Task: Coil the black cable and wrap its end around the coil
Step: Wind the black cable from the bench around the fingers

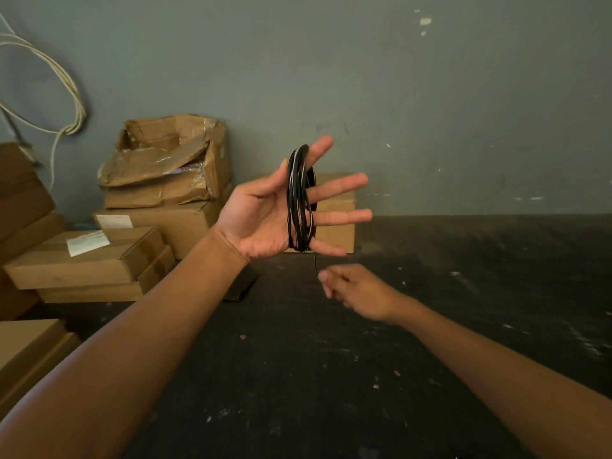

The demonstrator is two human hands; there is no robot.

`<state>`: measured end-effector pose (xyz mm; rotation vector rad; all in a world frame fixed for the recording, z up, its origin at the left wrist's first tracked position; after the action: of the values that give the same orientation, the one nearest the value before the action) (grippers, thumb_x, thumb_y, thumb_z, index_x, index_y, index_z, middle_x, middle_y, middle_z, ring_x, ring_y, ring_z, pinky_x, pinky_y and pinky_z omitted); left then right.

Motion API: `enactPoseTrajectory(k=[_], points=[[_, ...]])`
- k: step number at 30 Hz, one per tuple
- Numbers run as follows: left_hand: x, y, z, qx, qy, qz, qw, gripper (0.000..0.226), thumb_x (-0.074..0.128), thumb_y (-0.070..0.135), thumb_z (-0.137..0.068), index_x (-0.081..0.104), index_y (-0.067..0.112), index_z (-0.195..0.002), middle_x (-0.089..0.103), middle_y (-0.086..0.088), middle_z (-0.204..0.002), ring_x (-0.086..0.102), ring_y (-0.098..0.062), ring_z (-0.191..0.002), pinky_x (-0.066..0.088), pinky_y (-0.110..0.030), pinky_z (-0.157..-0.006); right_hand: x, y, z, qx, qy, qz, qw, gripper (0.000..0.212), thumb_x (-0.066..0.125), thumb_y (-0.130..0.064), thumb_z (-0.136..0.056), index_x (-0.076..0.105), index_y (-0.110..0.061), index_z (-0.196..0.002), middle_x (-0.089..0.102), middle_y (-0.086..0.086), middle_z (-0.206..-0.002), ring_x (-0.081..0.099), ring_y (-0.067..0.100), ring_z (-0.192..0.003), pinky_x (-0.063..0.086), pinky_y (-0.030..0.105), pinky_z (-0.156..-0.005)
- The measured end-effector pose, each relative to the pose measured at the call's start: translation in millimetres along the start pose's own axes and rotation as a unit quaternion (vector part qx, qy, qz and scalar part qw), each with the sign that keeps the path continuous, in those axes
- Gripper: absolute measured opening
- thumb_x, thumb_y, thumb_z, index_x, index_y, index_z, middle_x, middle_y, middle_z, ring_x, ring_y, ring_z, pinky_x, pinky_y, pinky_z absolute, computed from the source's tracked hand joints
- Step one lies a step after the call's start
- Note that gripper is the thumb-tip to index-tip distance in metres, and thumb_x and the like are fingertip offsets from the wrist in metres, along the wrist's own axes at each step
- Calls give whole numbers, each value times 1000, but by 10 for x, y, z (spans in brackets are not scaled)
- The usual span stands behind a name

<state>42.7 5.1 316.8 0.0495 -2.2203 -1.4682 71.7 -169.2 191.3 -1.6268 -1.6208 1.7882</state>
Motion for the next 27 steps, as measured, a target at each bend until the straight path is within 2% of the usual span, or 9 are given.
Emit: enactPoseTrajectory(k=[3,6,9,13,17,20,22,25,27], points=[[-54,52,-8,2,29,-18,999,43,40,34,-99,48,32,-142,20,-17,-160,17,-53,-142,17,-75,-98,152,-12,90,-2,-32,2,999,38,43,-47,-98,57,-29,-68,48,-8,-61,45,-2,-51,38,10,-49],[-149,53,4,0,60,-33,998,45,31,37,-100,47,34,-141,21,-17,-160,21,-51,-143,21,-73,-97,219,-102,154,-19,-51,41,998,40,40,-49,-98,58,-23,-74,48,-6,-61,46,2,-52,41,17,-52],[-295,47,56,6,103,-37,994,45,29,39,-100,46,36,-142,27,-16,-159,27,-50,-142,25,-73,-95,283,-189,223,-42,-73,116,990,36,38,-48,-100,58,-24,-80,53,-5,-64,50,5,-55,46,31,-59],[-508,0,131,14,175,-47,983,46,28,41,-100,38,39,-145,37,-14,-156,37,-47,-138,29,-74,-93,333,-362,299,-73,-91,185,976,29,36,-47,-100,53,-29,-83,54,-6,-66,53,6,-58,43,27,-57],[-660,-132,204,30,217,-17,976,45,32,40,-100,41,39,-144,41,-15,-153,39,-47,-137,32,-74,-91,290,-598,324,-104,-93,233,962,32,36,-44,-101,54,-22,-86,56,-2,-68,55,11,-60,48,37,-58],[-724,-216,233,23,250,-12,968,44,35,41,-99,46,38,-142,44,-16,-152,42,-47,-136,34,-73,-90,180,-794,332,-132,-58,240,960,30,39,-41,-101,53,-22,-82,51,-6,-62,52,8,-55,42,31,-52],[-746,-290,246,20,265,9,964,44,36,40,-99,48,35,-142,45,-20,-150,44,-48,-134,39,-71,-95,54,-931,302,-140,-24,237,961,29,42,-40,-100,54,-24,-79,49,-10,-62,51,5,-53,38,24,-49],[-748,-430,294,13,260,4,965,46,39,38,-99,46,32,-145,58,-20,-138,57,-41,-123,51,-62,-93,-173,-1103,223,-142,21,250,958,27,47,-38,-99,58,-25,-78,50,-11,-59,50,1,-53,33,18,-45],[-731,-505,307,-6,249,-24,968,49,42,39,-98,43,33,-146,62,-14,-134,58,-37,-122,43,-70,-94,-330,-1164,176,-122,28,255,959,24,49,-38,-98,57,-30,-77,51,-11,-60,49,-2,-52,35,16,-46]])
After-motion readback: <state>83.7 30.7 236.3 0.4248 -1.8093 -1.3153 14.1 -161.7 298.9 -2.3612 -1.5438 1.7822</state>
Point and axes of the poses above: each hand's wrist, its own z-axis away from the middle knuckle, its own x-axis out of the palm, y = z × x, the point moved 1 cm from there along -z, towards the middle knuckle
